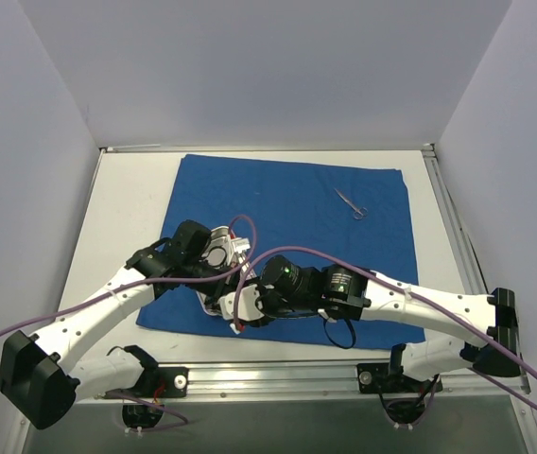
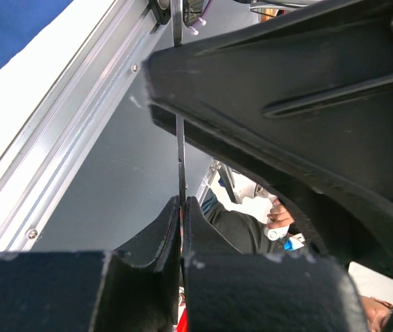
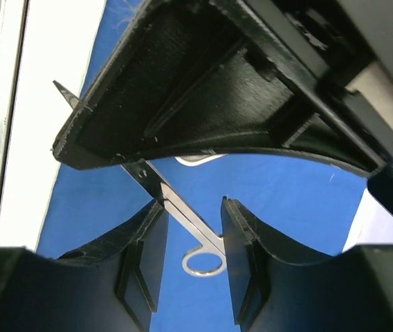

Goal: Open and lay out the surgical kit
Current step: Adjust the medical item.

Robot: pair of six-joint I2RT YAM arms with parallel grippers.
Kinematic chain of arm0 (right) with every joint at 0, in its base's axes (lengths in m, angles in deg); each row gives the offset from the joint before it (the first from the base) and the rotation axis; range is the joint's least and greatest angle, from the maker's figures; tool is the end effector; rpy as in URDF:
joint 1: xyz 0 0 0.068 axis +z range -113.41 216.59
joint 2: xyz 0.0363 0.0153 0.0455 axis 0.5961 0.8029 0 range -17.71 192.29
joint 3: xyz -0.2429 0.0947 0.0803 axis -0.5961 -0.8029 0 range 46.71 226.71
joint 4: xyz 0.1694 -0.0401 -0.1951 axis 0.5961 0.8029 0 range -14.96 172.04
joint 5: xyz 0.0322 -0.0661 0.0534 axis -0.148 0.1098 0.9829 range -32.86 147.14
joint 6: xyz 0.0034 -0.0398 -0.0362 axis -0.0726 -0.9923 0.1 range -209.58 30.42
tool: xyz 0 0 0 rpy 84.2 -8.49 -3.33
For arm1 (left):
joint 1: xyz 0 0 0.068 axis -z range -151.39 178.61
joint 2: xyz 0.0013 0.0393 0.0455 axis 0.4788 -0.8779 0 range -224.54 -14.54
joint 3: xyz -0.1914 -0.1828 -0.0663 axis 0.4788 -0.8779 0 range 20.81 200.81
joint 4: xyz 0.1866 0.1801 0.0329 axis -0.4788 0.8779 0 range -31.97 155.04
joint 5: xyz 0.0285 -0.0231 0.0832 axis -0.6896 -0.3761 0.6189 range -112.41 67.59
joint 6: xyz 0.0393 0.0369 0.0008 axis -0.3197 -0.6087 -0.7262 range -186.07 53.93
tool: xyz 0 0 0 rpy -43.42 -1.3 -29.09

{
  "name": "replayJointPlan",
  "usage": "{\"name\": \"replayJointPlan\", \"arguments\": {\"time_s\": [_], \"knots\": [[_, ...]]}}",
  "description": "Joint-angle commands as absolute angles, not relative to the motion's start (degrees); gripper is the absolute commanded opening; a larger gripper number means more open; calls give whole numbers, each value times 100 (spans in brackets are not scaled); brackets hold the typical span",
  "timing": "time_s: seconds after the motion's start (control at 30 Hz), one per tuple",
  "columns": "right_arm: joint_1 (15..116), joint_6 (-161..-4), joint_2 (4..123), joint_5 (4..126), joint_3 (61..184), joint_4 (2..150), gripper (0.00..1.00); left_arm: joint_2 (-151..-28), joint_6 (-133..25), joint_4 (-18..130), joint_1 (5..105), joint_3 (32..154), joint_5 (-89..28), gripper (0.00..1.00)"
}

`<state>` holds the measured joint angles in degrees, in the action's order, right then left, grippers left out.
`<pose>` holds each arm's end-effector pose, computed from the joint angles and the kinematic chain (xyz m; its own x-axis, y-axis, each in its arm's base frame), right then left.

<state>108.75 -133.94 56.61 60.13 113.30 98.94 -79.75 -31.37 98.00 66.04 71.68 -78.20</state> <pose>0.0879 0.2793 0.3367 0.5592 -0.5412 -0.6280 -0.8017 -0.1604 -0.5758 0.1538 -0.1550 0.2743 -0.9429 0.3186 -0.0973 0.2288 0.4070 -0.8843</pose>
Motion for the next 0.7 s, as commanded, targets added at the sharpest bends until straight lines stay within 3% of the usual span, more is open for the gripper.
{"name": "replayJointPlan", "arguments": {"time_s": [0.0,0.07,0.1,0.17,0.2,0.23,0.27,0.33,0.5,0.67], "knots": [[10937,-13493,5761,5890,11412,9833,37,-7950,-3241,9697,6658,7469,-8095,2],[10945,-13476,5753,5855,11377,9842,32,-7932,-3241,9697,6658,7495,-8104,2],[10945,-13458,5744,5838,11359,9833,21,-7914,-3250,9714,6666,7495,-8095,2],[10945,-13414,5665,5732,11281,9780,12,-7932,-3285,9776,6649,7539,-8077,2],[10937,-13362,5638,5715,11237,9737,0,-7932,-3328,9811,6631,7574,-7921,6],[10919,-13327,5603,5514,11201,9727,0,-7914,-3346,9846,6605,7618,-7780,17],[10902,-13274,5577,5382,11123,9649,0,-7853,-3329,9751,6518,7644,-7648,38],[10744,-13107,5542,5354,11052,9596,0,-7783,-3136,9487,6360,7636,-7445,49],[9840,-12685,5471,5511,10990,9376,0,-7555,-3241,9355,5413,7759,-6628,58],[8627,-12351,5681,5819,11025,8982,0,-7177,-3372,9425,4698,7829,-4792,61]]}}
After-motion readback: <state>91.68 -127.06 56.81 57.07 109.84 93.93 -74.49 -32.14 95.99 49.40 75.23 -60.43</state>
